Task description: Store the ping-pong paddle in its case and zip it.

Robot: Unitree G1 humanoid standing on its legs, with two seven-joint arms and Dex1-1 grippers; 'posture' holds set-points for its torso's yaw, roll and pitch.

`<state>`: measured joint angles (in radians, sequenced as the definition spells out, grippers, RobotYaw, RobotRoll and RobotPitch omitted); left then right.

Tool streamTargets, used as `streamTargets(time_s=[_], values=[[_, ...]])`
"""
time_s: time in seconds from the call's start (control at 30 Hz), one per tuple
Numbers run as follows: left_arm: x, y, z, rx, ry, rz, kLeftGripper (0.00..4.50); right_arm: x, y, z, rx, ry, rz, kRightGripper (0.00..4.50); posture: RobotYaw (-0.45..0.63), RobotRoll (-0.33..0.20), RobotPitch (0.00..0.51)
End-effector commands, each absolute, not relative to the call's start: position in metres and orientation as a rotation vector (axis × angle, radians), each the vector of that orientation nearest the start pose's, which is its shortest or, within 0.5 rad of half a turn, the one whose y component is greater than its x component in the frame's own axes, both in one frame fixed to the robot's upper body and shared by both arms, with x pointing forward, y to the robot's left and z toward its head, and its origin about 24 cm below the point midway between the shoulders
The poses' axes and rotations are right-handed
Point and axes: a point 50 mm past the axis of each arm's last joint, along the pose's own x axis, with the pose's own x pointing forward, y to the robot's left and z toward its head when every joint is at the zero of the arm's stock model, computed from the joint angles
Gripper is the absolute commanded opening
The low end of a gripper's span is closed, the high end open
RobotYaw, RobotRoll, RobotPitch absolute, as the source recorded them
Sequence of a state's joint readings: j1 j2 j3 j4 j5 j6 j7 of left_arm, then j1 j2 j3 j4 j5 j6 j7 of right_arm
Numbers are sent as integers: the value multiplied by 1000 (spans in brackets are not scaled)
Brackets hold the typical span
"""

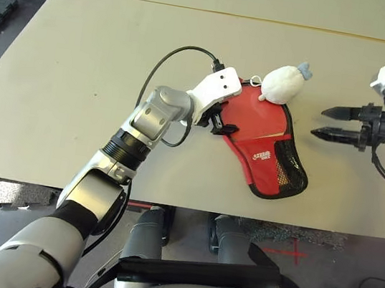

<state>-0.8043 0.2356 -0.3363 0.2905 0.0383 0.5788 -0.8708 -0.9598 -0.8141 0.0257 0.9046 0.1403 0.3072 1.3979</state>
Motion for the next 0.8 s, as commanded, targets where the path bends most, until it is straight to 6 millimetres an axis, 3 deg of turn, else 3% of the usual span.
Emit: streamTargets(time_s=[0.03,0.37,0.8], values=[[336,62,104,469,458,-1077,4458,355,-289,190,-148,370,862,4500,-53,0,254],[331,64,102,462,469,-1075,4458,380,-254,180,-81,323,805,4500,-35,0,254],[329,65,103,461,477,-1069,4458,389,-224,171,43,298,847,4500,-22,0,254]])
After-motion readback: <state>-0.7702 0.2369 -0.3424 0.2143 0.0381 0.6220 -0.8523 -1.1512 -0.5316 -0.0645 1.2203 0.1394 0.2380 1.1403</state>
